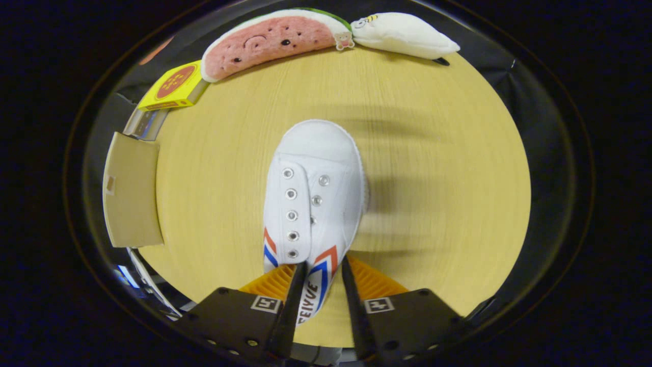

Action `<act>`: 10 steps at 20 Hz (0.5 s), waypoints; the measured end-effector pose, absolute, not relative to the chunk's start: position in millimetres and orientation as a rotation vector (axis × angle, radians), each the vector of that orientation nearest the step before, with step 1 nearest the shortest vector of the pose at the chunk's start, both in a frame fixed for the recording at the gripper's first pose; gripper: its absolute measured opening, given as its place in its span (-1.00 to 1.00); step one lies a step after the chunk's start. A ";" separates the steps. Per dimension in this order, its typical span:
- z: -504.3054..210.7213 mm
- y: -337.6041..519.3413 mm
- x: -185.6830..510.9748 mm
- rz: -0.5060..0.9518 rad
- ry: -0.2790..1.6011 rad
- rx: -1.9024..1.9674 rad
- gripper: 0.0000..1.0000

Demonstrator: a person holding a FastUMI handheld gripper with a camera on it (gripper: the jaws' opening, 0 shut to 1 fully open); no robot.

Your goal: Open the storage box then place both shoes into the box .Put the left shoe in first, then the right shoe, with the right side of both shoes facing outward in a uniform manner.

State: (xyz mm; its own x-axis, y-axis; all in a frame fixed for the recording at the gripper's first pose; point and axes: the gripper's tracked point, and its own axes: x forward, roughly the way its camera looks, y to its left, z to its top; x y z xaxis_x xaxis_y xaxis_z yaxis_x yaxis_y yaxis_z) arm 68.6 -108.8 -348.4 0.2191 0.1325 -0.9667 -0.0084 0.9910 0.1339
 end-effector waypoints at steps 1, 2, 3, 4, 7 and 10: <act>-346.9 -109.1 69.5 0.111 1.340 0.122 -0.07; -345.9 -108.7 69.1 0.130 1.326 0.145 -0.14; -345.6 -109.8 68.7 0.152 1.314 0.167 -0.21; -347.1 -111.7 67.3 0.163 1.300 0.199 -0.28; -344.6 -120.3 67.3 0.146 1.267 0.383 -0.97; -337.9 -115.3 63.7 0.160 1.246 0.409 -0.97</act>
State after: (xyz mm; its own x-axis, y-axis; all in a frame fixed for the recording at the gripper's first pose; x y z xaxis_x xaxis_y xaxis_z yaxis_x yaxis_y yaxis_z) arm 63.7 -115.3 -337.9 0.3192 0.3369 -0.8858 0.1027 0.9169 0.3858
